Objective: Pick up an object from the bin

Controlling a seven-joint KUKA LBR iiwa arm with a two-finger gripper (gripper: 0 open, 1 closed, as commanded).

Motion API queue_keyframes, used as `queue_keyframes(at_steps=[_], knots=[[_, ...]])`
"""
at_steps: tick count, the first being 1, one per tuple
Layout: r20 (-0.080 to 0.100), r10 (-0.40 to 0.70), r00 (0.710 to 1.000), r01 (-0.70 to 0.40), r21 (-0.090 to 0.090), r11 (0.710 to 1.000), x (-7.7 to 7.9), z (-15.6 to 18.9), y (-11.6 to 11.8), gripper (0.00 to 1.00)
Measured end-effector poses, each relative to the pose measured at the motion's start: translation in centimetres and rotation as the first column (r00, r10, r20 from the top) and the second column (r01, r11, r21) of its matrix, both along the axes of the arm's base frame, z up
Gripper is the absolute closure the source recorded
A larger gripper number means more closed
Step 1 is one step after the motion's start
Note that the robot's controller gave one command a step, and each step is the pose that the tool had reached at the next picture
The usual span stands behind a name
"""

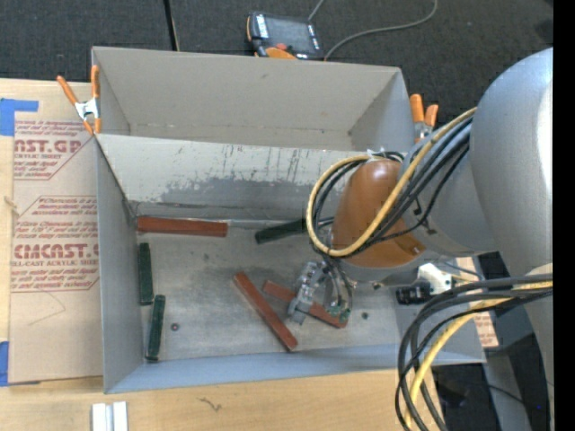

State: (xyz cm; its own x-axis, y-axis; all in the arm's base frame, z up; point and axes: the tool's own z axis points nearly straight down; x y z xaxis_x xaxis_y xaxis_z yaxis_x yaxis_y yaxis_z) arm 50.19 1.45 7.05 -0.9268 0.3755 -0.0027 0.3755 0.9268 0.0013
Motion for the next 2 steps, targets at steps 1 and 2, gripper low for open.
queue_keyframes(at_steps=[1,2], knots=[[0.000,0.000,1.000,0.000,0.000,1.000,0.00,0.00,0.00,1.00],[0.000,0.000,1.000,0.000,0.000,1.000,0.00,0.00,0.00,1.00]])
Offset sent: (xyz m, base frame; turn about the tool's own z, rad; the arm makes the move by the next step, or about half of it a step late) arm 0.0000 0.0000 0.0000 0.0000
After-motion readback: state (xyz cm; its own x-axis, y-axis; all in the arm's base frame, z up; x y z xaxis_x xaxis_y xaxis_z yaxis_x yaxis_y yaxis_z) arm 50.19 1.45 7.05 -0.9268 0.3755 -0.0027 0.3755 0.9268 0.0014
